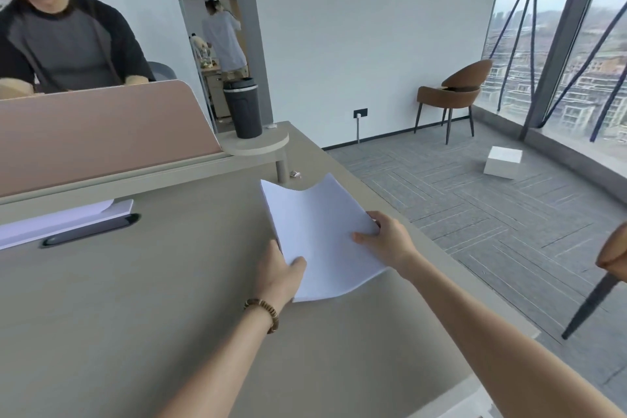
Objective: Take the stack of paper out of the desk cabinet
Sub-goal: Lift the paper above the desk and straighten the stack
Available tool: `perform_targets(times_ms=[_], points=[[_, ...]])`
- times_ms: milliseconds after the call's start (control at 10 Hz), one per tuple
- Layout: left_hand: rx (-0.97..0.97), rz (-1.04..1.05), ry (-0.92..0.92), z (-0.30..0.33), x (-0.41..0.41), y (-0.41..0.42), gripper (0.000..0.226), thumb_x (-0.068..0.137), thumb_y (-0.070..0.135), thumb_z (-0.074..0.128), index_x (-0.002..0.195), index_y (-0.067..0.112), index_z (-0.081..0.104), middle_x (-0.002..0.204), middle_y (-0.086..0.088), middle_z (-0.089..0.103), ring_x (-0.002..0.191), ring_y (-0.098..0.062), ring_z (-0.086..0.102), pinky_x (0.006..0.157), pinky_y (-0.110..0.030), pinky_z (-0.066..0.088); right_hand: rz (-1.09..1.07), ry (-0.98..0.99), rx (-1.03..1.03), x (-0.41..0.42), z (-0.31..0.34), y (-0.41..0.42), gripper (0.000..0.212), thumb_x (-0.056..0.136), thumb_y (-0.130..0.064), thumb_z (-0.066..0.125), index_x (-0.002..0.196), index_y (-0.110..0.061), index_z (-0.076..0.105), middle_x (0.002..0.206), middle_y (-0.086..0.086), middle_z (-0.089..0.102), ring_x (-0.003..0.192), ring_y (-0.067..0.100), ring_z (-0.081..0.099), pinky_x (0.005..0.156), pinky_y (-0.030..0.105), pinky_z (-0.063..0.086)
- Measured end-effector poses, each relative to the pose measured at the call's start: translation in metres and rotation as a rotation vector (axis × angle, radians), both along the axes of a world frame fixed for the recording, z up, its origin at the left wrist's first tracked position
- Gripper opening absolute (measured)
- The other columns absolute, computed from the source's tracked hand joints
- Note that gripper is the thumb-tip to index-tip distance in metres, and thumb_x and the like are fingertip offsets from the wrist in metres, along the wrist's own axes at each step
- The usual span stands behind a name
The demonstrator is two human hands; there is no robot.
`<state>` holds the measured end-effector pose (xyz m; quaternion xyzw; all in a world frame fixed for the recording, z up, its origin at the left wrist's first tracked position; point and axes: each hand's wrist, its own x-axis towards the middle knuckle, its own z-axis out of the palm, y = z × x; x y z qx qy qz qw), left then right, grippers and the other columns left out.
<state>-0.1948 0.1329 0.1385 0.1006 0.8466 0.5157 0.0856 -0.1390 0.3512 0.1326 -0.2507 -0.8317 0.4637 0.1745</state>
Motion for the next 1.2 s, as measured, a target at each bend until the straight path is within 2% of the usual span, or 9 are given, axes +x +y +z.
perform_targets(times_ms=[200, 300, 400, 600, 700, 800, 900, 1000, 1200], points=[[-0.040, 0.023, 0.054, 0.000, -0.025, 0.020, 0.022, 0.079, 0.022, 0.064, 0.094, 0.009, 0.054, 0.086, 0.001, 0.065, 0.071, -0.013, 0.061, 0.052, -0.027, 0.039, 0.008, -0.019, 0.045, -0.029, -0.006, 0.018, 0.046, 0.080, -0.025, 0.076, 0.125, -0.020, 0.065, 0.113, 0.005, 0.071, 0.105, 0.029, 0.065, 0.088, 0.036, 0.052], [-0.070, 0.017, 0.088, 0.002, -0.035, 0.025, 0.024, 0.080, 0.026, 0.063, 0.094, 0.010, 0.054, 0.085, 0.003, 0.064, 0.073, -0.013, 0.060, 0.055, -0.028, 0.041, 0.022, -0.040, 0.068, -0.039, -0.005, 0.023, 0.046, 0.081, -0.026, 0.075, 0.126, -0.020, 0.064, 0.114, 0.006, 0.071, 0.105, 0.029, 0.065, 0.089, 0.038, 0.052], [-0.114, 0.016, 0.111, 0.001, -0.049, 0.027, 0.028, 0.072, 0.037, 0.060, 0.088, 0.015, 0.053, 0.089, 0.003, 0.064, 0.091, -0.024, 0.060, 0.079, -0.039, 0.051, 0.040, -0.060, 0.086, -0.045, -0.002, 0.026, 0.049, 0.079, -0.033, 0.075, 0.125, -0.021, 0.063, 0.113, 0.006, 0.071, 0.107, 0.030, 0.064, 0.090, 0.040, 0.051], [-0.288, -0.007, 0.203, -0.004, -0.077, 0.033, 0.031, 0.070, 0.039, 0.058, 0.081, 0.013, 0.046, 0.115, -0.006, 0.052, 0.139, -0.034, 0.031, 0.111, -0.049, 0.032, 0.037, -0.122, 0.180, -0.060, 0.003, 0.029, 0.064, 0.078, -0.048, 0.072, 0.135, -0.026, 0.055, 0.116, 0.002, 0.068, 0.123, 0.029, 0.049, 0.103, 0.043, 0.043], [-0.447, -0.045, 0.252, -0.009, -0.087, 0.036, 0.043, 0.082, 0.039, 0.058, 0.107, 0.004, 0.051, 0.154, -0.014, 0.032, 0.152, -0.031, 0.007, 0.120, -0.049, 0.015, 0.047, -0.183, 0.249, -0.061, 0.004, 0.029, 0.071, 0.079, -0.051, 0.070, 0.142, -0.026, 0.048, 0.118, 0.003, 0.060, 0.133, 0.027, 0.041, 0.110, 0.041, 0.033], [-0.623, -0.095, 0.258, -0.016, -0.094, 0.034, 0.072, 0.087, 0.048, 0.047, 0.138, -0.004, 0.041, 0.166, -0.019, 0.003, 0.154, -0.031, -0.008, 0.122, -0.056, 0.006, 0.088, -0.264, 0.346, -0.060, -0.001, 0.032, 0.083, 0.073, -0.063, 0.058, 0.144, -0.024, 0.044, 0.145, 0.003, 0.054, 0.148, 0.022, 0.030, 0.115, 0.041, 0.024], [-0.785, -0.111, 0.302, -0.020, -0.096, 0.030, 0.080, 0.089, 0.057, 0.039, 0.143, -0.002, 0.039, 0.166, -0.021, -0.002, 0.154, -0.035, -0.008, 0.122, -0.059, 0.003, 0.092, -0.318, 0.431, -0.062, -0.012, 0.034, 0.079, 0.090, -0.063, 0.048, 0.153, -0.018, 0.031, 0.160, 0.008, 0.036, 0.155, 0.020, 0.015, 0.123, 0.038, 0.012], [-0.867, -0.093, 0.366, -0.019, -0.095, 0.028, 0.083, 0.088, 0.063, 0.034, 0.143, 0.001, 0.042, 0.166, -0.022, 0.001, 0.153, -0.037, -0.007, 0.120, -0.061, 0.003, 0.111, -0.318, 0.468, -0.062, -0.017, 0.034, 0.085, 0.093, -0.065, 0.039, 0.158, -0.014, 0.017, 0.166, 0.005, 0.025, 0.155, 0.019, 0.013, 0.125, 0.039, 0.007], [-0.767, -0.066, 0.314, -0.013, -0.092, 0.016, 0.086, 0.091, 0.071, 0.023, 0.141, 0.005, 0.045, 0.166, -0.023, 0.003, 0.153, -0.037, -0.012, 0.122, -0.059, 0.003, 0.101, -0.301, 0.606, -0.058, -0.009, 0.031, 0.087, 0.094, -0.065, 0.036, 0.158, -0.012, 0.012, 0.166, 0.005, 0.022, 0.154, 0.022, 0.018, 0.124, 0.040, 0.015]])
